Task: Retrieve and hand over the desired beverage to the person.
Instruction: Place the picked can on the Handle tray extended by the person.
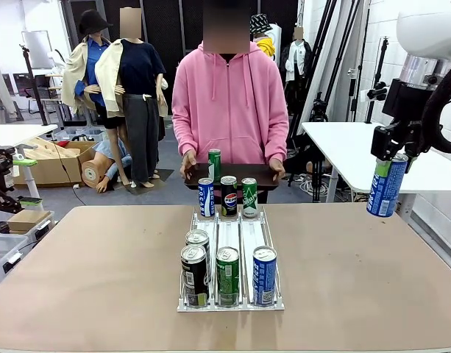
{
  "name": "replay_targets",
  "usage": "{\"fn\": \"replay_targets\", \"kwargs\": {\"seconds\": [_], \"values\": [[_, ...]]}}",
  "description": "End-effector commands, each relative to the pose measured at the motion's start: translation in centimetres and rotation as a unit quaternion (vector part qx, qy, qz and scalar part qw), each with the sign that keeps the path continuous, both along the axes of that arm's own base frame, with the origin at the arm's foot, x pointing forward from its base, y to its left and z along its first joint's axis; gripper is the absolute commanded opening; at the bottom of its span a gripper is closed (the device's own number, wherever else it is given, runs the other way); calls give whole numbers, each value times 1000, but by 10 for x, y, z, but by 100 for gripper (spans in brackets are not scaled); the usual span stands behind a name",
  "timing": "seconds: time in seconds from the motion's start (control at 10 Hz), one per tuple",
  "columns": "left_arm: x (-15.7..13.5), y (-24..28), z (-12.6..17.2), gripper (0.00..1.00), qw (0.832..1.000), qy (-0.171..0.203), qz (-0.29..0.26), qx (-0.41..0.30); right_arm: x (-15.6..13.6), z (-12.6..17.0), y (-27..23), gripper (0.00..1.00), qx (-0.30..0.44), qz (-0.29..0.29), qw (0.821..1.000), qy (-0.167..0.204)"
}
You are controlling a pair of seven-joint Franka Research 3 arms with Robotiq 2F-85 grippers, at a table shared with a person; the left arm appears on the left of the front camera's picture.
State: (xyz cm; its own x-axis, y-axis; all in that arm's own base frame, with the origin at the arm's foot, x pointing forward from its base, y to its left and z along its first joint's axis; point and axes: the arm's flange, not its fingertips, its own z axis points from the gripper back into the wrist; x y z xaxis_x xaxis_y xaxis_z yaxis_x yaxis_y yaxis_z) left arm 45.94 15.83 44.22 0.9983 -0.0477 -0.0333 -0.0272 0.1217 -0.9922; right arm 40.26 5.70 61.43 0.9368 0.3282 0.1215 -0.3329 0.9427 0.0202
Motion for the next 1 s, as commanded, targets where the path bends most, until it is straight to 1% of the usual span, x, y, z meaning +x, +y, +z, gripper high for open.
{"fn": "replay_targets", "kwargs": {"seconds": [0.0, 0.9], "values": [[0, 0, 1, 100, 1000, 1, 6, 1, 0, 1, 1, 0, 0, -4, 1000, -3], [0, 0, 1, 100, 1000, 1, 6, 1, 0, 1, 1, 0, 0, -4, 1000, -3]]}}
